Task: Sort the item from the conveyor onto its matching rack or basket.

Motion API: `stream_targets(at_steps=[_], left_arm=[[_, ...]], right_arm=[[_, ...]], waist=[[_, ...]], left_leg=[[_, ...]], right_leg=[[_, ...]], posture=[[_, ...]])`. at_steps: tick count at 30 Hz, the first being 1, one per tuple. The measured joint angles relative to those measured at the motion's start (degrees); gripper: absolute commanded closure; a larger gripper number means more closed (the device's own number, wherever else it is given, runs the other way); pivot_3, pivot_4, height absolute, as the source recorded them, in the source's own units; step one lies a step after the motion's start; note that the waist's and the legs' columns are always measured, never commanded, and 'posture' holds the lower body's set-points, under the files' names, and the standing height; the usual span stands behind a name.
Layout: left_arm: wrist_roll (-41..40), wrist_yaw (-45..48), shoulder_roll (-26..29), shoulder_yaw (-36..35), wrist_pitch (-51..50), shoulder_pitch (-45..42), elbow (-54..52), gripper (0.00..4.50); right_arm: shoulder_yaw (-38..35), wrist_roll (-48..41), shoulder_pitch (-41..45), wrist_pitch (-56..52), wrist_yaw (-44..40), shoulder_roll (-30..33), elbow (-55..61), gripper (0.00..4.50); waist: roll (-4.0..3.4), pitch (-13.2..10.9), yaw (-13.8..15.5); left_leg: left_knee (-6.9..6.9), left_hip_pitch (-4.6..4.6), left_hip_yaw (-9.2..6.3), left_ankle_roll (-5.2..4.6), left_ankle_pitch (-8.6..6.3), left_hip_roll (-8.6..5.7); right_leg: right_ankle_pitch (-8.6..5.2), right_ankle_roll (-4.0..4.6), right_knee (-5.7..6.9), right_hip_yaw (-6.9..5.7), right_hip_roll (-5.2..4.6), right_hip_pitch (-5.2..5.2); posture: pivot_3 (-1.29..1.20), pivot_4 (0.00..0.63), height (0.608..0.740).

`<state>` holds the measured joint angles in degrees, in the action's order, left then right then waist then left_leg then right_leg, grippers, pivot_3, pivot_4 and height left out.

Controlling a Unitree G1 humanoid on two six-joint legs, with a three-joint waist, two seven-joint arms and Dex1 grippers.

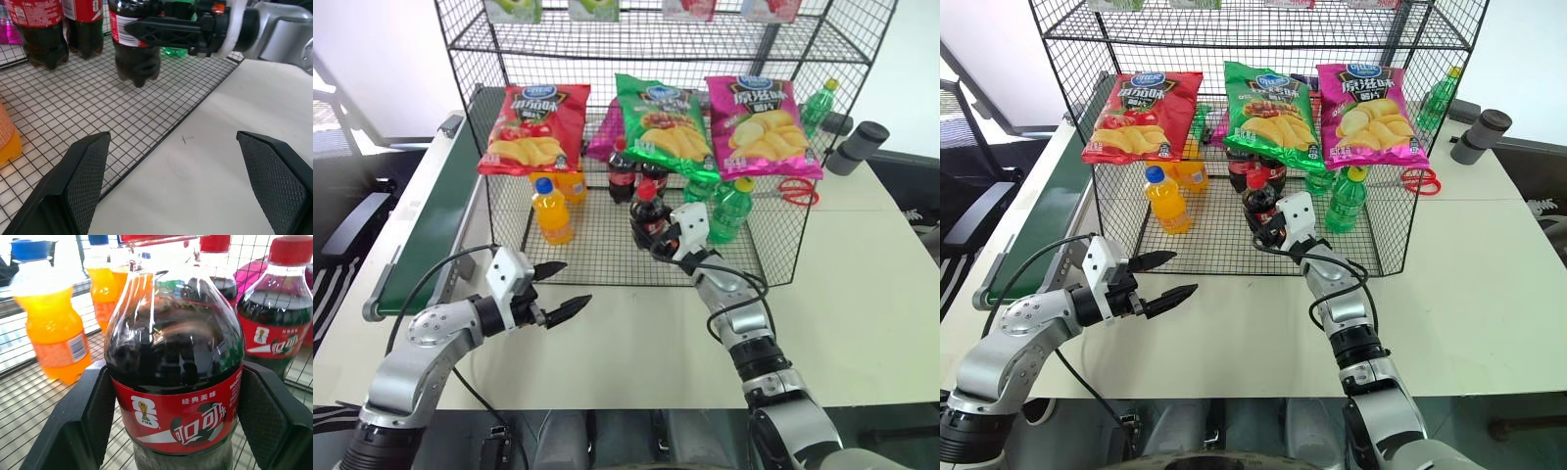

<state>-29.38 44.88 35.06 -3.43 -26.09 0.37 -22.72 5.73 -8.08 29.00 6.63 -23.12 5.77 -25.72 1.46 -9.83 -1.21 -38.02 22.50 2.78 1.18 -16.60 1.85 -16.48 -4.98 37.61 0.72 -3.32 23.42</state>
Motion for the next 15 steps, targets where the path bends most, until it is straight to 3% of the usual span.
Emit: stream_targets(at_steps=[9,12,15], left_arm=[[0.0,-1.03,-1.28,0.48,-0.06,-0.23,-0.37,0.12],[0.0,-1.05,-1.3,0.5,-0.07,-0.33,-0.43,0.0],[0.0,-1.04,-1.31,0.55,-0.08,-0.73,-0.43,0.0]], right_arm=[[-1.84,0.63,3.56,5.59,1.24,-2.41,-10.39,1.53],[-2.38,0.63,3.69,6.09,1.03,-2.41,-11.13,0.09],[-2.84,0.57,3.86,6.79,0.27,-2.41,-11.1,0.03]], waist=[[-0.01,-0.01,-0.13],[-0.01,-0.01,-0.17],[-0.01,0.0,-0.27]], left_leg=[[0.0,-0.01,0.0,0.03,0.01,-0.01],[0.0,-0.01,0.0,0.03,0.01,-0.01],[0.0,-0.04,0.01,0.03,0.01,-0.02]], right_leg=[[0.0,0.0,0.08,-0.01,-0.07,0.02],[0.0,0.0,0.08,0.0,-0.08,0.02],[0.0,0.0,0.09,0.0,-0.09,0.01]], posture=[[0.0,0.15,0.74],[0.0,0.15,0.74],[0.0,0.15,0.74]])
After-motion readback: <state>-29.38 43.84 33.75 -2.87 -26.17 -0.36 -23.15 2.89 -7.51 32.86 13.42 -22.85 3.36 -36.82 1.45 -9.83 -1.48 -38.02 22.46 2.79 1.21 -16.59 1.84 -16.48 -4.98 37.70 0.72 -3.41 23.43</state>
